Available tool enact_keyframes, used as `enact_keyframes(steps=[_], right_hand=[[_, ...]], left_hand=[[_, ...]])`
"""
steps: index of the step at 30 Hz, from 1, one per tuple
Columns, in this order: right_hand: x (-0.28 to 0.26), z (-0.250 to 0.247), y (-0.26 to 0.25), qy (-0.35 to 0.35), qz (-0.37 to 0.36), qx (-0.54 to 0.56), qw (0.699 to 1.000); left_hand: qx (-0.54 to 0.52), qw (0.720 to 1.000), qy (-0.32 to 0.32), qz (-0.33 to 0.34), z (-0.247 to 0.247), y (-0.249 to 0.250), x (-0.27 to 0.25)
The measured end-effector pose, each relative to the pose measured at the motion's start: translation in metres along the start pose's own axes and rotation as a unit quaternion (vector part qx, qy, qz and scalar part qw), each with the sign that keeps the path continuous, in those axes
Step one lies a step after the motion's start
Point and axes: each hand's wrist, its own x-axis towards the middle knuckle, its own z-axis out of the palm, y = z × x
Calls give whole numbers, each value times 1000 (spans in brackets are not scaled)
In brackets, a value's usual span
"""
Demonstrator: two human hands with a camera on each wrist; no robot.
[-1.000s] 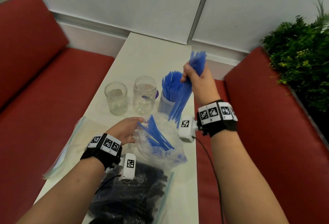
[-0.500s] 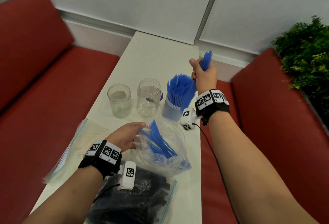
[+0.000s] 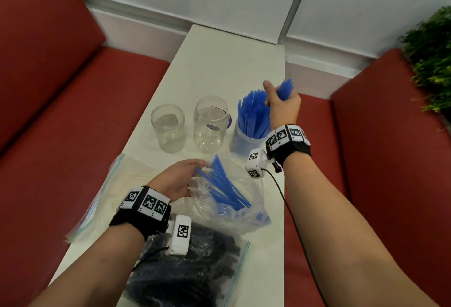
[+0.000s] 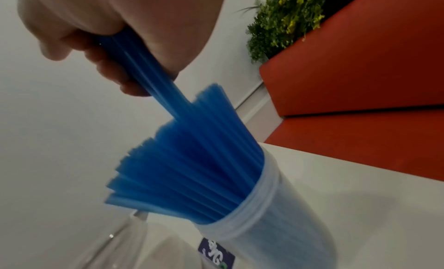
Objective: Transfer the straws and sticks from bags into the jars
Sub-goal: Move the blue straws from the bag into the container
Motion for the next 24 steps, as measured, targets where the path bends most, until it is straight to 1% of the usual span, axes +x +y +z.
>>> enact_keyframes(steps=[3, 7, 9, 10, 12, 13, 14, 15, 16, 17, 18, 19, 20, 21, 22, 24], right_hand=[[-5, -3, 16, -6, 17, -6, 1000], [-7, -6, 9, -48, -16, -6, 999], [-5, -7, 0, -32, -53, -15, 998], [-4, -8, -3, -15, -83, -32, 996], [-6, -7, -9, 9, -158, -107, 982], [-7, -6, -8, 8, -196, -176, 965], [-9, -4, -4, -7, -221, -265, 938], [-13, -1, 3, -41, -220, -365, 904], [-19, 1, 11, -87, -188, -460, 863], [-25, 3, 21, -132, -141, -535, 823], [-30, 4, 30, -164, -107, -582, 789], [-35, 3, 37, -179, -97, -600, 774], [-38, 1, 38, -180, -103, -591, 780], [-40, -2, 36, -165, -124, -554, 806], [-43, -6, 31, -135, -155, -502, 840], [-53, -12, 23, -62, -213, -364, 905]], left_hand=[[2, 1000, -3, -5, 2, -1, 0], [9, 1000, -11, -2, 5, 2, 2], [9, 1000, -11, -2, 6, 3, 2], [10, 1000, -11, -1, 7, 4, 3], [12, 1000, -9, -2, 7, 5, 3], [14, 1000, -8, -3, 7, 4, 3], [16, 1000, -7, -4, 7, 4, 3], [16, 1000, -7, -4, 7, 3, 3], [14, 1000, -7, -3, 7, 3, 3], [12, 1000, -9, -1, 7, 2, 3], [10, 1000, -11, 2, 7, 1, 2], [8, 1000, -12, 4, 7, 0, 1], [7, 1000, -11, 5, 7, -1, 1], [6, 1000, -9, 7, 7, -1, 0], [5, 1000, -6, 7, 7, -2, -1], [3, 1000, 2, 8, 7, -1, -2]])
